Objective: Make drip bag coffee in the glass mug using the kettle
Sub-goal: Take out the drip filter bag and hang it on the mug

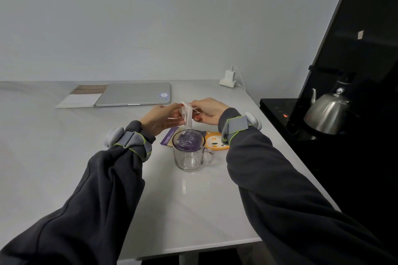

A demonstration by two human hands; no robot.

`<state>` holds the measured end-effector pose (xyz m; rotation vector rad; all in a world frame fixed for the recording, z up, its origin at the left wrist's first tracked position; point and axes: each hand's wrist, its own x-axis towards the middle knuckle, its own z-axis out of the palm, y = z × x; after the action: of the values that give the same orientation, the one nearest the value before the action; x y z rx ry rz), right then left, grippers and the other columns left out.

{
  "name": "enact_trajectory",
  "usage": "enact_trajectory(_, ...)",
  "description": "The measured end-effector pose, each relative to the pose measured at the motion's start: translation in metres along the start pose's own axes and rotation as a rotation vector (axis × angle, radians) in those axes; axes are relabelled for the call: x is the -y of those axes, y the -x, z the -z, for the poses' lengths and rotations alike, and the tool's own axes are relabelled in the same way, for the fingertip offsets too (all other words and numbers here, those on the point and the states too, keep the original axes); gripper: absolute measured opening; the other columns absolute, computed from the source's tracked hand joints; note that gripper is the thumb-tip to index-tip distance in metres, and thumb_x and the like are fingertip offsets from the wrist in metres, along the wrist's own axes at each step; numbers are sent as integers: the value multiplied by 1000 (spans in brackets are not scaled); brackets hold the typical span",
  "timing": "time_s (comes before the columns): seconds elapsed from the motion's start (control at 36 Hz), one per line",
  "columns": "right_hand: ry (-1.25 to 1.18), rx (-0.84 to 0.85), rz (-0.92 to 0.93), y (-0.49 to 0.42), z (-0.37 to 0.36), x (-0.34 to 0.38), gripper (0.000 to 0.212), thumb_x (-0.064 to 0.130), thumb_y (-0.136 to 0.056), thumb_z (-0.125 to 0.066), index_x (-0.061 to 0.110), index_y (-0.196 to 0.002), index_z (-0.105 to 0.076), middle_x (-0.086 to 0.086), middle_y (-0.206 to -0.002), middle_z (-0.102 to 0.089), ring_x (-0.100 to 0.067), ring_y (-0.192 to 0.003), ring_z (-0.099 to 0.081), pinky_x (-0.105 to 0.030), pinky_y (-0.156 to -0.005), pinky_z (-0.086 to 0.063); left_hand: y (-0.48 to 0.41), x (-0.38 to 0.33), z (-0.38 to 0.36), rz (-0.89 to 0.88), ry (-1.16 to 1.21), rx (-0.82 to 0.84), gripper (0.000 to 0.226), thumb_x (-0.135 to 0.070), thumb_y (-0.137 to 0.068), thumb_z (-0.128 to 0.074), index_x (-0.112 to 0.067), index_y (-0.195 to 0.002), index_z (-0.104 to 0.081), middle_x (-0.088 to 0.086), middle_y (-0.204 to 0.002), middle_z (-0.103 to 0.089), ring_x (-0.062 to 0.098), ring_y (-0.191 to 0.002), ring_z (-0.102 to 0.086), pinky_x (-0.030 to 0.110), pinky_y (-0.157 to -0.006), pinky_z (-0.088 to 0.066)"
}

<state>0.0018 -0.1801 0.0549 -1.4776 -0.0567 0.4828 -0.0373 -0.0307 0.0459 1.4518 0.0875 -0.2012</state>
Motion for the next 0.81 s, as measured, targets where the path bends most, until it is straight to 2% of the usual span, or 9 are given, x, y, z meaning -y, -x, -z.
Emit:
enact_trajectory(0.06,-43,9,-14,2,0,0,17,-5,-92,-48,-1,-77,-56,-13,-73,-51,-14,-56,-43,-15,-34,-29,0,1,0,24,-2,-20,16,-18,-90,-59,-3,-84,-62,7,-71,-57,17,-61,-63,26,-66,-59)
enact_trajectory(0.14,-102,-2,-45,6,0,-1,25,-13,-91,-35,-4,-81,-57,-12,-74,-49,-13,-56,-38,-13,-34,-27,2,1,0,50,-23,-16,18,-22,-88,-61,-6,-80,-58,6,-69,-54,16,-60,-61,29,-72,-58)
enact_trajectory(0.25,-148,-6,-52,14,3,-2,36,-18,-89,-24,-3,-83,-57,-9,-75,-46,-12,-57,-32,-13,-34,-25,9,0,2,43,-14,3,17,-19,-88,-62,-6,-78,-59,6,-69,-55,14,-56,-61,25,-64,-59)
enact_trajectory(0.36,-205,-10,-41,24,6,1,39,-18,-89,-19,-3,-90,-56,-9,-75,-44,-12,-59,-32,-12,-34,-28,18,-8,3,8,20,-12,19,-18,-91,-58,-6,-76,-57,6,-69,-53,16,-63,-57,21,-57,-57)
enact_trajectory(0.5,-251,-16,-23,34,11,6,47,-18,-90,-21,-8,-128,-47,-10,-77,-46,-12,-61,-35,-12,-35,-32,28,-22,8,4,60,11,22,-22,-92,-57,-7,-76,-56,6,-74,-55,14,-59,-62,20,-57,-56)
enact_trajectory(0.58,-259,-8,-19,41,11,3,47,-18,-90,-23,-5,-127,-48,-11,-78,-47,-12,-61,-36,-12,-36,-33,36,-24,9,25,100,42,18,-19,-92,-56,-7,-79,-54,5,-73,-55,16,-64,-59,21,-57,-56)
enact_trajectory(0.72,-253,4,-43,49,10,-8,46,-19,-89,-22,-2,-120,-51,-11,-79,-48,-12,-61,-36,-12,-36,-34,49,-15,9,75,97,46,15,-12,-91,-53,-5,-79,-56,4,-65,-57,13,-54,-63,23,-60,-58)
enact_trajectory(0.81,-229,6,-61,54,9,-15,50,-19,-89,-22,-6,-129,-47,-11,-79,-48,-12,-59,-36,-12,-36,-34,56,-9,10,91,98,38,16,-9,-92,-51,-4,-77,-56,4,-57,-60,13,-51,-64,22,-56,-57)
